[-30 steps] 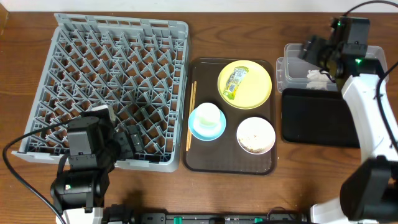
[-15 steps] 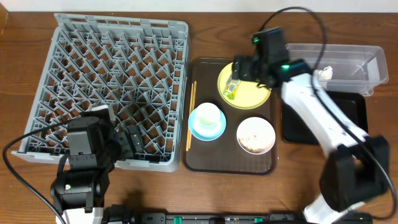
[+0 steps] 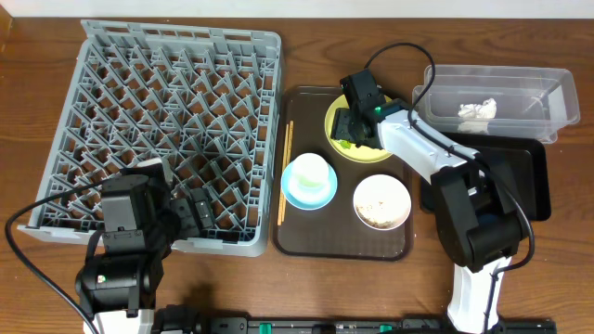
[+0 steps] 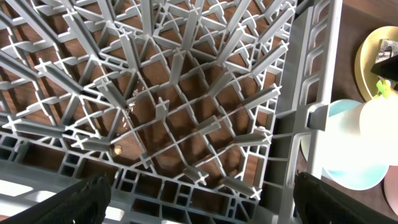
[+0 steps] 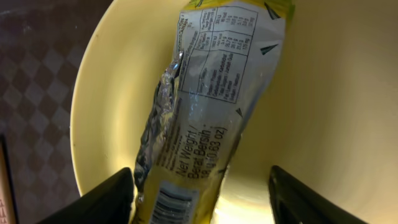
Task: Sort waste into correct bins and load items into the dishwasher
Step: 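Move the wrapper with the right gripper and release it into the clear bin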
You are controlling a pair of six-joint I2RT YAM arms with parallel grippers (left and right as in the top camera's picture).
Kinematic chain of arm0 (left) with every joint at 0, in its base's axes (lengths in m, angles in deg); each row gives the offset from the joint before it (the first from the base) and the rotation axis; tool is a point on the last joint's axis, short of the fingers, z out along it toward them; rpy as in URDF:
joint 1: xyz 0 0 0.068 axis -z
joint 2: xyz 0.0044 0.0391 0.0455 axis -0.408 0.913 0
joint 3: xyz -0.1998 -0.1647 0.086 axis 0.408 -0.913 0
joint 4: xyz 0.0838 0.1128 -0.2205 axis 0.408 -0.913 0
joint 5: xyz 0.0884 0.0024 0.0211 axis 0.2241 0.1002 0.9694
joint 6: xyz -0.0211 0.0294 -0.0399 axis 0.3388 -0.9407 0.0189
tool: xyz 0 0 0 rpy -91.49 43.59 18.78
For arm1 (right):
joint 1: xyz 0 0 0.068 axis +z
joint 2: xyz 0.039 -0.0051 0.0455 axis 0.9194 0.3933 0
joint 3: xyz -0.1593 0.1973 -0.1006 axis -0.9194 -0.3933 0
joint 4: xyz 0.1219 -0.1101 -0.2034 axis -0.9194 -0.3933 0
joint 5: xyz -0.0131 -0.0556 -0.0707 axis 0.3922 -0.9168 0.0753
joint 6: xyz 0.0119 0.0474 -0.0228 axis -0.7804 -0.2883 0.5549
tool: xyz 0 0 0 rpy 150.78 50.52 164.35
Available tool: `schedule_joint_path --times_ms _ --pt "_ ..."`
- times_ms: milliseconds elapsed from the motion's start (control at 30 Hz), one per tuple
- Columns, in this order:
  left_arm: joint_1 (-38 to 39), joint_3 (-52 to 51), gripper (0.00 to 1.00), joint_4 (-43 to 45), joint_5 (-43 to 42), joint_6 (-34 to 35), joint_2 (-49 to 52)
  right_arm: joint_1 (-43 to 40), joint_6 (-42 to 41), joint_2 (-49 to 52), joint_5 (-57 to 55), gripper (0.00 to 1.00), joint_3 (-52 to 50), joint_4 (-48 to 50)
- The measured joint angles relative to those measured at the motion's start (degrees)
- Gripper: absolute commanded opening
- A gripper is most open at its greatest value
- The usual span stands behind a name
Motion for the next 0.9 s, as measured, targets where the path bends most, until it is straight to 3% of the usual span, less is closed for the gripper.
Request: schedule_joint_path --times_ms 67,267,467,900 --pt "0.0 0.0 0.94 0.0 0.0 0.0 0.0 0.1 -0.1 0.0 -0.1 0.29 0.0 0.0" --pt "0.0 0.0 0.94 0.0 0.0 0.0 0.0 0.2 -0.7 0.0 0.7 0.01 0.0 -1.5" --pt "0.0 0.0 0.94 0.0 0.0 0.0 0.0 -0.7 -0.7 -1.4 1.5 0.01 -0.3 -4.7" --pt "0.0 0.0 0.94 0.0 0.0 0.0 0.0 -16.1 1.6 -26.0 -7.7 0.01 0.0 -4.3"
